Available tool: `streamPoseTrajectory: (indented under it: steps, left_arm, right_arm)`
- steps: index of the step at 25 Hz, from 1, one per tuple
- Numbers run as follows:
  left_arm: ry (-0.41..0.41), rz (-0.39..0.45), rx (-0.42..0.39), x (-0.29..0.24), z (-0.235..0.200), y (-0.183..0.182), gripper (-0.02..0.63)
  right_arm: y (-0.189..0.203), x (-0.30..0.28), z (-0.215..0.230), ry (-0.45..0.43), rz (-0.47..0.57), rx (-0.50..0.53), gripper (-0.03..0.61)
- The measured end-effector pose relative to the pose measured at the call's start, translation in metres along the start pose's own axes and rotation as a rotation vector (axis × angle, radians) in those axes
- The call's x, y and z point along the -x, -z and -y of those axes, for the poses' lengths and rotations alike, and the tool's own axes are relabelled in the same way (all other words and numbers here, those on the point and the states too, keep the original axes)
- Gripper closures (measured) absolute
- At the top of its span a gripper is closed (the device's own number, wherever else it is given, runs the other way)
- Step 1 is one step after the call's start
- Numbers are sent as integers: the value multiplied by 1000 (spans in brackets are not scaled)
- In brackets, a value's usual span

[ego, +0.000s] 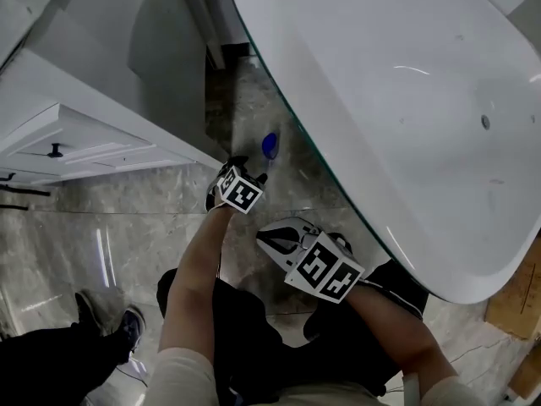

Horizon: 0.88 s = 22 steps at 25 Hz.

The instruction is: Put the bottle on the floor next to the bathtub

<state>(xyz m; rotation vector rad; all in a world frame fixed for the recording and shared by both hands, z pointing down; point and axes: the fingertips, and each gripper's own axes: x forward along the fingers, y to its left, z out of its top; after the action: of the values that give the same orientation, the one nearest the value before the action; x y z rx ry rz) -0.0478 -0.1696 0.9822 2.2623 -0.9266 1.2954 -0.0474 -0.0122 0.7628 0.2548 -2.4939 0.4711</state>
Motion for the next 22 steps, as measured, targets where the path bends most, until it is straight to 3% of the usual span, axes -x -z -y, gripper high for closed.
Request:
streamPoseTrajectory:
  steps: [4,9,16,19,22]
  left_arm:
    - [-11,-11,-95,39,13,6,284]
    - [-14,-9,-22,112,14,5,284]
    - [-21,-18,37,230,24,-16,284]
    - [-5,-21,32,283,37,-34,284]
    - [10,-40,-6,328,51,-48,284]
  right_arm:
    - [-9,9,-16,7,-17,20,551]
    - [-50,43,-47,-22,-6,-102,551]
    - [-122,101,-109,-126,-77,-207,551]
    - [-144,134,-127,-129,-85,-252,551]
    - [-149,164,-139,-103,-140,-223,551]
